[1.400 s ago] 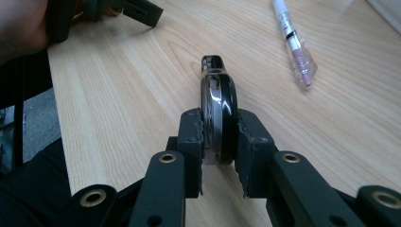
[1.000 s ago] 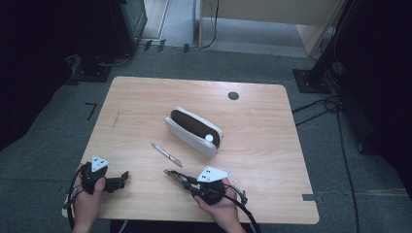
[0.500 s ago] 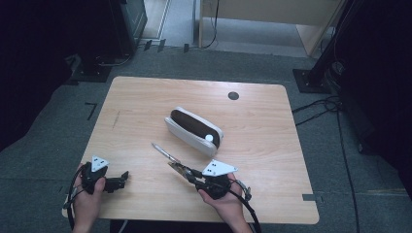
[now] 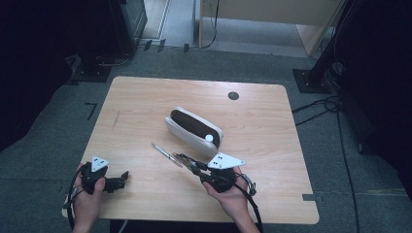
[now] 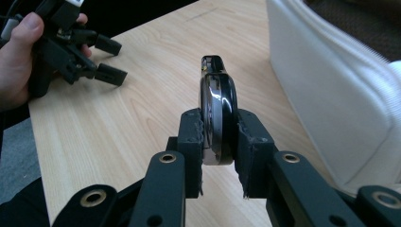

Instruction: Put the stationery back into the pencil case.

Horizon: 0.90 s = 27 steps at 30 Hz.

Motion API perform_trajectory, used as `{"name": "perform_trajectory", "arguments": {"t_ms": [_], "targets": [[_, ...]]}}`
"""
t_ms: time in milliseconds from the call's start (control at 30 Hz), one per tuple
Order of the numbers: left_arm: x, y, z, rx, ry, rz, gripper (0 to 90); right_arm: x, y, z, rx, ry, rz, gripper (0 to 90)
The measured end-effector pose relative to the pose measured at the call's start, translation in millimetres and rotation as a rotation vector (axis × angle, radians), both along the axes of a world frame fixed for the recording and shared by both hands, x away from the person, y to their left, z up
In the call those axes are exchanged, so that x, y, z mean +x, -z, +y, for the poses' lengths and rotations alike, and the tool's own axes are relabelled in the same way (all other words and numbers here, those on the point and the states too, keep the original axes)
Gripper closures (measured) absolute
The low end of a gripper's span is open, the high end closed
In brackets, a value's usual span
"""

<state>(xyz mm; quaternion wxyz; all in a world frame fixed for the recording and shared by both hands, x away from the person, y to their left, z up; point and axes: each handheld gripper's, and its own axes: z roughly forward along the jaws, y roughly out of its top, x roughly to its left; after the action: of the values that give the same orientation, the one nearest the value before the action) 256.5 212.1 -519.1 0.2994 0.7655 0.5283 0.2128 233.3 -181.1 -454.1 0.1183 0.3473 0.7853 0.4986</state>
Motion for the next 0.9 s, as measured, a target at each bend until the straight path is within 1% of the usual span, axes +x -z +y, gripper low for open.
{"name": "perform_trajectory", "arguments": {"t_ms": [367, 567, 600, 733, 800, 900], "targets": [[0.0, 0.0, -0.1, 0.0, -0.001, 0.0, 0.0, 5.7, -12.7, -7.2, 0.018, 0.018, -0.02, 74.3], [0.0, 0.0, 0.0, 0.0, 0.0, 0.0, 0.0, 10.0, -24.3, -13.1, 0.034, 0.035, -0.037, 74.3], [0.0, 0.0, 0.0, 0.0, 0.0, 0.0, 0.0, 10.0, -24.3, -13.1, 0.034, 0.035, -0.037, 74.3], [0.0, 0.0, 0.0, 0.0, 0.0, 0.0, 0.0, 13.6, -32.2, -16.3, 0.044, 0.043, -0.052, 74.3], [0.0, 0.0, 0.0, 0.0, 0.0, 0.0, 0.0, 17.0, -39.6, -18.5, 0.046, 0.051, -0.068, 74.3], [0.0, 0.0, 0.0, 0.0, 0.0, 0.0, 0.0, 19.6, -43.6, -19.9, 0.046, 0.057, -0.079, 74.3]]}}
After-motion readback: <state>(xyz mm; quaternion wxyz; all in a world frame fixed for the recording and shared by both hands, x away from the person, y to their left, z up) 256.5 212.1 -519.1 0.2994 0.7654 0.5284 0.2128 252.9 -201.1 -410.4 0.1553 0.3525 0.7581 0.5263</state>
